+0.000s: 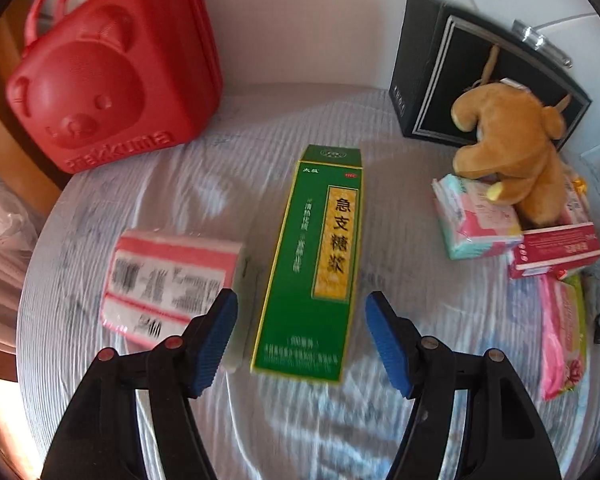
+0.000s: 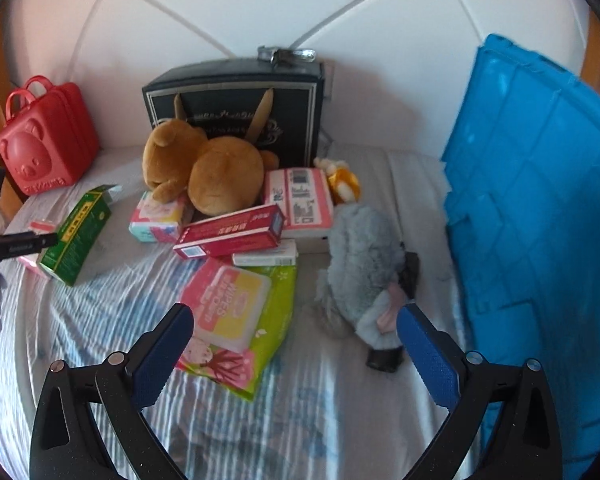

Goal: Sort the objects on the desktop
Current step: 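Grasp the green syrup box with the left gripper while the right gripper grasps the pink wipes pack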

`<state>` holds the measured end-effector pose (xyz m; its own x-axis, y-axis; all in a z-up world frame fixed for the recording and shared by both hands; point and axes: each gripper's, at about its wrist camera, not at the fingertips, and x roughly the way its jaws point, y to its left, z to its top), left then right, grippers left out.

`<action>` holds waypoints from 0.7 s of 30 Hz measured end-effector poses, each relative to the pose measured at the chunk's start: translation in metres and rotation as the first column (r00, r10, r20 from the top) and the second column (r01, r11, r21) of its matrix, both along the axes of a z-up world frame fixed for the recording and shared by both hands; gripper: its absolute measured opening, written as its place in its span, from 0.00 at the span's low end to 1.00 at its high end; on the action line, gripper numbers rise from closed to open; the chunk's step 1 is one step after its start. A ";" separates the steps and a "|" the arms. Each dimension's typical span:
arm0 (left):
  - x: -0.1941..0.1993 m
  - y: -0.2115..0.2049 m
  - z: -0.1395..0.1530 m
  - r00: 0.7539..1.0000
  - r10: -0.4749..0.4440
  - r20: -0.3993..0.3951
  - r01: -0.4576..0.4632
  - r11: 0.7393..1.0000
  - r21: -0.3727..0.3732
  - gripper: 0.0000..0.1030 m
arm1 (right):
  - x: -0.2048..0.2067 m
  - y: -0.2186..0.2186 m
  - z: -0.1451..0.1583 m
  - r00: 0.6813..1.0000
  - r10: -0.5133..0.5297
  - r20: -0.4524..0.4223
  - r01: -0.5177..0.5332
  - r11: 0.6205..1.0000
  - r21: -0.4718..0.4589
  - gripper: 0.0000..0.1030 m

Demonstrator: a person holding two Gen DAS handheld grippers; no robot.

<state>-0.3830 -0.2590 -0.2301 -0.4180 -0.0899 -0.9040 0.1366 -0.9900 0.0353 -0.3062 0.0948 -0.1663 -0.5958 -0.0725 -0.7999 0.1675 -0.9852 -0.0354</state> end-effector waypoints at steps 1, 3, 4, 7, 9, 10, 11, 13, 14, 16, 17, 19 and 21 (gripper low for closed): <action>-0.008 -0.001 -0.007 1.000 -0.002 0.025 0.002 1.000 0.002 0.64 | -0.006 -0.003 -0.007 1.000 0.006 0.019 -0.006 1.000 -0.005 1.00; -0.021 -0.002 -0.018 0.998 -0.016 0.067 0.015 1.000 0.016 0.64 | -0.018 -0.008 -0.023 0.998 0.014 0.060 -0.013 1.000 -0.016 1.00; -0.027 -0.003 -0.025 0.996 -0.014 0.088 0.012 1.000 0.019 0.64 | -0.023 -0.010 -0.030 0.996 0.012 0.083 -0.010 1.000 -0.020 1.00; -0.036 -0.004 -0.040 0.992 -0.004 0.130 0.001 1.000 0.020 0.64 | -0.039 -0.014 -0.055 0.988 0.004 0.155 0.002 0.999 -0.037 1.00; -0.037 -0.001 -0.048 0.990 -0.008 0.144 0.007 1.000 0.010 0.64 | -0.049 -0.017 -0.073 0.979 -0.009 0.205 0.016 0.999 -0.033 1.00; -0.036 0.000 -0.052 0.988 -0.006 0.155 0.006 1.000 0.003 0.64 | -0.052 -0.018 -0.080 0.975 -0.012 0.221 0.020 0.999 -0.034 1.00; -0.034 0.001 -0.055 0.986 -0.004 0.167 0.004 1.000 0.001 0.64 | -0.055 -0.020 -0.086 0.970 -0.017 0.243 0.028 0.999 -0.040 1.00; -0.027 0.004 -0.061 0.986 -0.007 0.169 0.007 1.000 -0.003 0.64 | -0.059 -0.023 -0.095 0.961 -0.022 0.275 0.043 0.997 -0.069 1.00; -0.024 0.005 -0.060 0.988 -0.009 0.157 0.010 1.000 -0.008 0.64 | -0.060 -0.024 -0.098 0.957 -0.023 0.290 0.051 0.995 -0.088 1.00; -0.020 0.006 -0.059 0.988 -0.016 0.155 0.016 1.000 0.002 0.64 | -0.063 -0.026 -0.104 0.947 -0.029 0.320 0.068 0.992 -0.111 1.00; -0.019 0.006 -0.059 0.988 -0.017 0.154 0.017 1.000 0.007 0.64 | -0.066 -0.028 -0.108 0.941 -0.032 0.337 0.075 0.991 -0.114 1.00; -0.019 0.006 -0.058 0.988 -0.022 0.153 0.020 1.000 0.014 0.64 | -0.071 -0.031 -0.115 0.930 -0.043 0.366 0.089 0.990 -0.109 1.00; -0.020 0.007 -0.057 0.988 -0.027 0.152 0.025 1.000 0.015 0.64 | -0.075 -0.033 -0.122 0.919 -0.048 0.392 0.100 0.989 -0.113 1.00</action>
